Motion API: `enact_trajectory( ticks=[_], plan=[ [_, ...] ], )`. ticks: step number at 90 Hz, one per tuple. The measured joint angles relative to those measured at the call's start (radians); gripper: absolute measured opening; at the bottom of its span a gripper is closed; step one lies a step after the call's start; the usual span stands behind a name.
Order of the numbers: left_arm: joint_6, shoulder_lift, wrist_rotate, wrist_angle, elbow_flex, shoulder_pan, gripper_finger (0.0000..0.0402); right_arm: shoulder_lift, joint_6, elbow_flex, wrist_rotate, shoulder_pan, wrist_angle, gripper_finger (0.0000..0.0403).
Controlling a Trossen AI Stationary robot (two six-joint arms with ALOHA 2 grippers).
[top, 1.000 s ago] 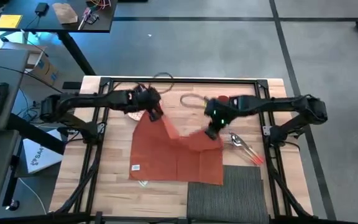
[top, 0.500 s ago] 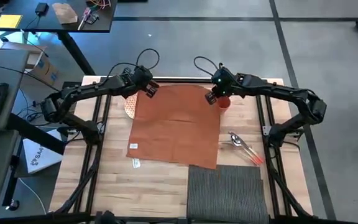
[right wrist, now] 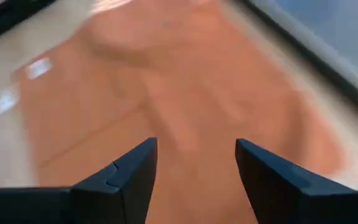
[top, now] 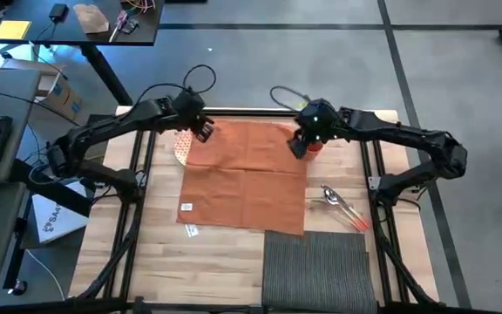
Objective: Set table place
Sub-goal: Fold the orange table napkin
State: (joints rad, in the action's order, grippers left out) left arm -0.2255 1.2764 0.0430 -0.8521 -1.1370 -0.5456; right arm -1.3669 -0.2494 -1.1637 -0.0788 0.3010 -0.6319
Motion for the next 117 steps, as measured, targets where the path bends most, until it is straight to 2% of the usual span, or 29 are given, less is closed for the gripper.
enact_trajectory(
  ticks=[4, 9, 14, 19, 29, 45, 55, 69, 77, 90, 98, 117],
  plan=[
    [0.024, -0.015, -0.144, -0.028, 0.0, 0.022, 0.0141, -0.006, -0.001, 0.0, -0.021, -0.055, 0.002, 0.0198],
    [0.071, -0.029, -0.271, -0.088, 0.0, 0.067, 0.0134, -0.018, -0.007, 0.0, -0.031, -0.125, 0.005, 0.0194],
    [0.113, -0.039, -0.345, -0.161, 0.0, 0.126, 0.0125, -0.038, -0.016, 0.0, -0.031, -0.198, 0.004, 0.0191],
    [0.139, -0.05, -0.369, -0.211, 0.008, 0.2, 0.0115, -0.061, -0.038, 0.0, -0.031, -0.267, 0.004, 0.0189],
    [0.111, -0.067, -0.37, -0.25, 0.072, 0.364, 0.0099, -0.12, -0.129, 0.0, -0.031, -0.394, 0.006, 0.0189],
    [-0.104, -0.077, -0.369, -0.189, 0.241, 0.599, 0.0091, -0.205, -0.3, 0.0, -0.029, -0.527, -0.05, 0.019],
    [-0.226, -0.072, -0.368, -0.082, 0.367, 0.692, 0.0102, -0.247, -0.379, 0.0, -0.029, -0.58, -0.059, 0.019],
    [-0.272, -0.072, -0.347, 0.034, 0.482, 0.787, 0.0124, -0.309, -0.34, 0.0, -0.037, -0.647, -0.071, 0.019],
    [-0.279, -0.072, -0.284, 0.071, 0.515, 0.827, 0.0134, -0.351, -0.289, 0.0, -0.012, -0.687, -0.1, 0.0187],
    [-0.316, -0.072, -0.182, 0.095, 0.525, 0.892, 0.0138, -0.429, -0.237, 0.0, 0.085, -0.732, -0.161, 0.0175],
    [-0.366, -0.072, -0.16, 0.1, 0.525, 0.931, 0.0138, -0.475, -0.22, 0.0, 0.13, -0.736, -0.177, 0.0163],
    [-0.463, -0.072, -0.139, 0.099, 0.525, 1.042, 0.0126, -0.537, -0.221, -0.004, 0.119, -0.717, -0.17, 0.0121]
  ],
)
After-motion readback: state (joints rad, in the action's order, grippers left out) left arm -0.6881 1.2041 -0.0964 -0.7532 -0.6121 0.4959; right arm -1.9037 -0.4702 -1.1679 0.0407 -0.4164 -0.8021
